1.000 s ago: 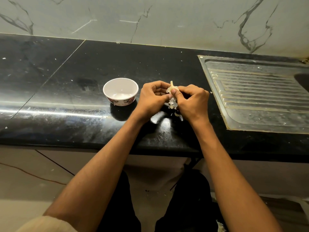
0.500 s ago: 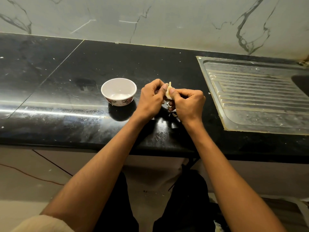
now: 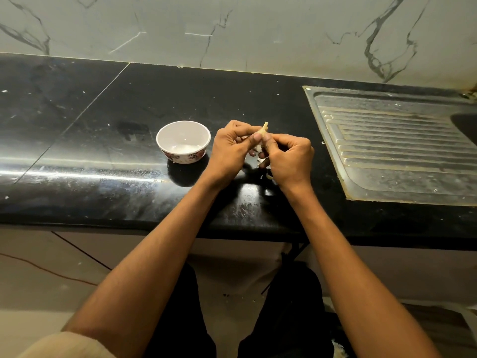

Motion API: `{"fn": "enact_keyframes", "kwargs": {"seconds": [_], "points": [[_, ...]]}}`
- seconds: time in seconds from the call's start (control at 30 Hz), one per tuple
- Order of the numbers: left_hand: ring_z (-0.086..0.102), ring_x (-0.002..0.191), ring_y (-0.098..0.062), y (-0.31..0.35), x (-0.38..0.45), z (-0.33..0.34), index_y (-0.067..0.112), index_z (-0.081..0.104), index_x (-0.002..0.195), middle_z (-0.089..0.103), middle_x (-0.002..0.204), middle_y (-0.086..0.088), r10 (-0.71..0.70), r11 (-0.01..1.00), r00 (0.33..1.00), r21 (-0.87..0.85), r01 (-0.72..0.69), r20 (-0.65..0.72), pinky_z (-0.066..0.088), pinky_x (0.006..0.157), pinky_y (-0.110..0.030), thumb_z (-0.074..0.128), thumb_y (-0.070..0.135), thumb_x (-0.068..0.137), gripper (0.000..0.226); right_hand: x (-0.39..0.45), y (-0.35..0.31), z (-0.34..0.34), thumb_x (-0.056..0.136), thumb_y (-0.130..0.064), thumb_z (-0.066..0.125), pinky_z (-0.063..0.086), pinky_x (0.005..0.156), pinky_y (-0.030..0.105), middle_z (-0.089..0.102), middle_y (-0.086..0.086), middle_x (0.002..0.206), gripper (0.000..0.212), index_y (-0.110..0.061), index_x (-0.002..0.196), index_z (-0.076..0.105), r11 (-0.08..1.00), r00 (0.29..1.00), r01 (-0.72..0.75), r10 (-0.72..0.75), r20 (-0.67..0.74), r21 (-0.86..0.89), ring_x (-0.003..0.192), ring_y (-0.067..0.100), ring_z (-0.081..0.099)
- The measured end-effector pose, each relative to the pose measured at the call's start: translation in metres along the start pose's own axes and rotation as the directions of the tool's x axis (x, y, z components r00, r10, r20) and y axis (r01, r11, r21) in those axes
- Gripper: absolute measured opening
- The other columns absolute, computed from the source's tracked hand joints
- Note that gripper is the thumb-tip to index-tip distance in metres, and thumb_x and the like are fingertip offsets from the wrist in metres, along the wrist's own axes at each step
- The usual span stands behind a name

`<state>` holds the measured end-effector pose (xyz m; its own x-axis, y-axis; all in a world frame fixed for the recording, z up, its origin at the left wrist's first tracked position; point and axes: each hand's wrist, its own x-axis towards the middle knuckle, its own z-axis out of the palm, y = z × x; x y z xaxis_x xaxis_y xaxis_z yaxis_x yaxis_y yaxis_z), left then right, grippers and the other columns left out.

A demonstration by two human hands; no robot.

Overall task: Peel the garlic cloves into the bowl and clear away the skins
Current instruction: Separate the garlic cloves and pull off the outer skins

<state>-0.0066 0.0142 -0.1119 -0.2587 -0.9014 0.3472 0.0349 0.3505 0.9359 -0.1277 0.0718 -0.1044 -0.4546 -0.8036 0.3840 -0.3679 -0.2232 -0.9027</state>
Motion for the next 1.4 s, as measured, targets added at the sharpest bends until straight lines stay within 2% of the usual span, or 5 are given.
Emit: {"fn": "enact_keyframes", "kwargs": {"seconds": [0.2, 0.37, 0.7, 0.97, 1.4], "points": [[0.055, 0.067, 0.001, 0.001, 0.000, 0.002, 0.007, 0.077, 0.110, 0.052, 0.086, 0.002, 0.017, 0.997, 0.999, 0.070, -0.014, -0.045, 0.048, 0.070, -0.015, 0.066, 0.001, 0.096, 0.019, 0.000, 0.001, -0.001, 0.099, -0.022, 0.066, 0.050, 0.049, 0.028, 0.073, 0.002, 0.067, 0.023, -0.011, 0.084, 0.079, 1.000, 0.991, -0.010, 0.011, 0.134, -0.005, 0.048, 0.022, 0.066], [0.055, 0.067, 0.001, 0.001, -0.001, 0.001, 0.011, 0.078, 0.106, 0.052, 0.082, 0.004, 0.019, 0.998, 0.999, 0.061, -0.017, -0.034, 0.050, 0.068, -0.018, 0.067, -0.002, 0.093, 0.022, 0.002, 0.008, 0.001, 0.088, -0.040, 0.080, 0.056, 0.056, 0.050, 0.071, 0.006, 0.069, 0.021, -0.020, 0.082, 0.082, 0.994, 0.990, 0.070, -0.059, 0.124, -0.087, 0.063, 0.032, 0.068], [0.058, 0.067, -0.007, -0.009, 0.002, 0.002, 0.009, 0.081, 0.100, 0.055, 0.078, 0.008, 0.061, 0.986, 0.996, 0.160, -0.049, -0.070, 0.050, 0.066, -0.027, 0.070, 0.005, 0.091, 0.015, 0.004, 0.014, 0.004, 0.093, -0.013, 0.077, 0.047, 0.043, 0.018, 0.062, 0.004, 0.067, 0.017, 0.000, 0.082, 0.079, 1.000, 0.993, -0.003, 0.002, 0.116, 0.005, 0.044, 0.006, 0.059], [0.064, 0.071, -0.012, -0.008, 0.002, 0.004, 0.013, 0.081, 0.096, 0.062, 0.078, 0.007, 0.025, 0.989, 0.997, 0.148, -0.013, -0.077, 0.053, 0.068, -0.032, 0.068, 0.011, 0.086, 0.016, 0.009, 0.026, 0.006, 0.089, -0.033, 0.078, 0.050, 0.048, 0.050, 0.063, 0.010, 0.065, 0.033, -0.007, 0.070, 0.074, 0.994, 0.993, 0.076, -0.068, 0.100, -0.078, 0.056, 0.040, 0.061], [0.069, 0.069, -0.013, -0.005, 0.000, 0.003, 0.014, 0.080, 0.101, 0.072, 0.092, -0.011, 0.021, 0.995, 0.997, 0.103, -0.012, -0.080, 0.059, 0.070, -0.033, 0.067, 0.009, 0.092, 0.016, 0.006, 0.015, 0.002, 0.094, -0.026, 0.076, 0.050, 0.061, 0.041, 0.068, 0.010, 0.072, 0.022, -0.007, 0.084, 0.081, 0.983, 0.992, 0.106, -0.094, 0.085, -0.152, 0.067, 0.029, 0.062]]}}
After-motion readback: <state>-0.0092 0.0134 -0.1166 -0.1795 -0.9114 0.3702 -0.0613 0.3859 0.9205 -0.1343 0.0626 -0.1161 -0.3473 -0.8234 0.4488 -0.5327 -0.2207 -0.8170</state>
